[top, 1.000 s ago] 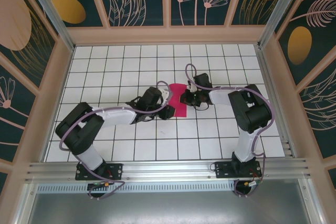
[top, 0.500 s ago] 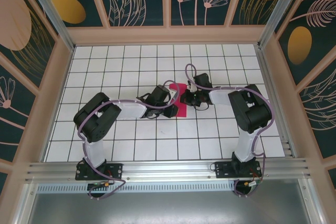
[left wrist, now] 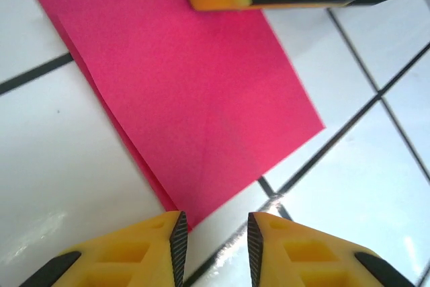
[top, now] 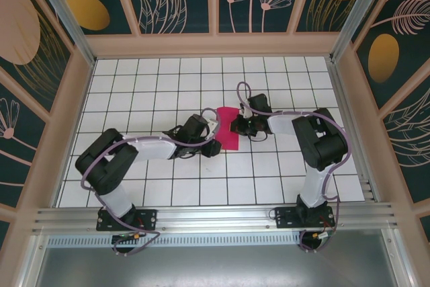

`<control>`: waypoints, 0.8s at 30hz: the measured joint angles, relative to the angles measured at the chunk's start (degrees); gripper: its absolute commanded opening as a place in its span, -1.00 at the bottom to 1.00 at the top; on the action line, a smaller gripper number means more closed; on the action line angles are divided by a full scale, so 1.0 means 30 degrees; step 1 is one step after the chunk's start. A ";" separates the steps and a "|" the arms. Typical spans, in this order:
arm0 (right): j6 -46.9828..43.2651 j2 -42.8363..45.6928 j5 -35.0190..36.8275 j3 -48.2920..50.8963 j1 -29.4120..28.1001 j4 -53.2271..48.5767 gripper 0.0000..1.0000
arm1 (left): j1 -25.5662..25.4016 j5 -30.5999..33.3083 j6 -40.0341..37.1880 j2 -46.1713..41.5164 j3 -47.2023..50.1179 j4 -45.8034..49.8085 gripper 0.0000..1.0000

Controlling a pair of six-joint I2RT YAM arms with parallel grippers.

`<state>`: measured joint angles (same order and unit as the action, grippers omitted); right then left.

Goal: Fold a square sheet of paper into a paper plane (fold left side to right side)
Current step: Fold the triangle a second time at the center of the table.

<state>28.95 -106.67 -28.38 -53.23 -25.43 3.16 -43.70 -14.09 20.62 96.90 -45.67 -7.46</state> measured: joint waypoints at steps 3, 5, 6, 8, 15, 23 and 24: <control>-0.0066 0.0408 0.0117 -0.0007 0.0073 -0.0015 -0.59 | 0.0233 0.0240 0.0029 -0.1064 -0.0029 0.0029 -0.09; -0.0204 0.1129 0.0386 0.0000 0.0175 -0.0138 -0.39 | 0.0634 0.0481 0.0168 -0.1311 -0.0284 0.0160 0.08; -0.0277 0.1668 0.0539 -0.0007 0.0240 -0.0160 -0.31 | 0.0911 0.0590 0.0255 -0.1290 -0.0510 0.0240 0.14; -0.0372 0.2732 0.0794 -0.0007 0.0444 -0.0211 -0.23 | 0.1311 0.0816 0.0299 -0.1107 -0.0984 0.0415 0.24; -0.0707 0.5581 0.1151 0.0954 0.1486 -0.0182 -0.02 | 0.1698 0.1020 0.0306 0.1668 -0.3905 0.0590 0.31; -0.0692 0.6688 0.1078 0.3534 0.1588 -0.0284 0.00 | 0.1712 0.1005 0.0342 0.4109 -0.5996 0.1027 -0.01; -0.0692 0.6725 0.1013 0.3643 0.1588 -0.0284 0.00 | 0.1712 0.1005 0.0386 0.4269 -0.6135 0.1035 -0.07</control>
<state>26.87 -86.50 -25.34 -42.30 -20.67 2.31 -38.57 -11.07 21.78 109.71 -64.07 -4.36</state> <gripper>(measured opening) 0.499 0.513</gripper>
